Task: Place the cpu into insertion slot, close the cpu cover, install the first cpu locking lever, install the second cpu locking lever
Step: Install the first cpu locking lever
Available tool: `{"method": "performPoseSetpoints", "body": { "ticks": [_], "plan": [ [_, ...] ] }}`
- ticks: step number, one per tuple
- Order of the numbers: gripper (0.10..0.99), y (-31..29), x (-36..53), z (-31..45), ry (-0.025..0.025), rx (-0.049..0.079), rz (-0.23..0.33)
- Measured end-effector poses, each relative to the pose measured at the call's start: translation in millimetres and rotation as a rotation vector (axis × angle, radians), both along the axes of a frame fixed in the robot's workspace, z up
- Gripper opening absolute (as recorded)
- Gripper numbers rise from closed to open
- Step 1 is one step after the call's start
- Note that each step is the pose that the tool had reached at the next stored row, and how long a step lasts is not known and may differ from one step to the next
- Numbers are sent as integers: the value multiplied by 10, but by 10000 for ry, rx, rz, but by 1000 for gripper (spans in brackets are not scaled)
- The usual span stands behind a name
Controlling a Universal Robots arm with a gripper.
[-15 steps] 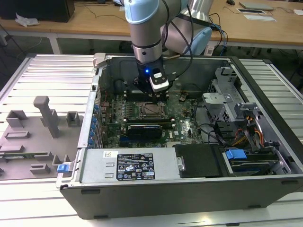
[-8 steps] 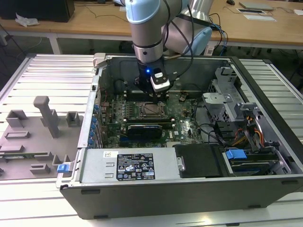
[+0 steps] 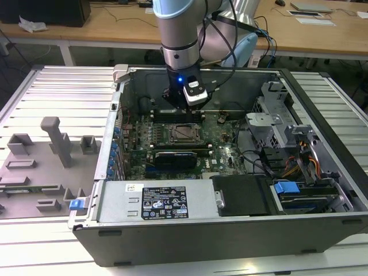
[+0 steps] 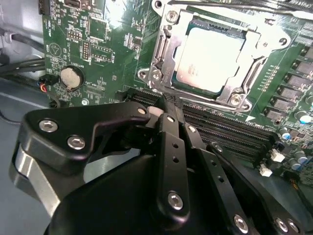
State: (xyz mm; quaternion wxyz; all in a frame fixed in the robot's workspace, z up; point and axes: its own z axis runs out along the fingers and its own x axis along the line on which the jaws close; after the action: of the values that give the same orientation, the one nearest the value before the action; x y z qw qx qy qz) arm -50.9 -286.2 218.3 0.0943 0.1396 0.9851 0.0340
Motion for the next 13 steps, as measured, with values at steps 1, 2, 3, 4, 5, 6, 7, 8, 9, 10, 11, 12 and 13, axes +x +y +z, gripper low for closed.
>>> {"method": "performPoseSetpoints", "body": {
  "ticks": [1, 2, 3, 4, 5, 6, 7, 8, 9, 10, 11, 12, 13],
  "plan": [
    [106, -8, -1, 1, 1, -21, 1],
    [106, -21, -4, 2, 1, -57, -1],
    [106, -33, -5, 2, 1, -85, 0],
    [106, -56, -7, 2, 2, -143, -1],
    [106, -67, -7, 2, 2, -171, -1],
    [106, -79, -7, 2, 2, -198, 0],
    [106, -92, -8, 1, 2, -221, 0],
    [106, -105, -8, 2, 4, -246, 0],
    [106, -135, -8, 2, 7, -286, 0],
    [106, -152, -8, 2, 9, -306, 1],
    [106, -171, -8, 2, 12, -327, 1],
    [106, -191, -8, 1, 13, -351, 0],
    [106, -208, -8, 1, 14, -370, 0]
  ]
}}
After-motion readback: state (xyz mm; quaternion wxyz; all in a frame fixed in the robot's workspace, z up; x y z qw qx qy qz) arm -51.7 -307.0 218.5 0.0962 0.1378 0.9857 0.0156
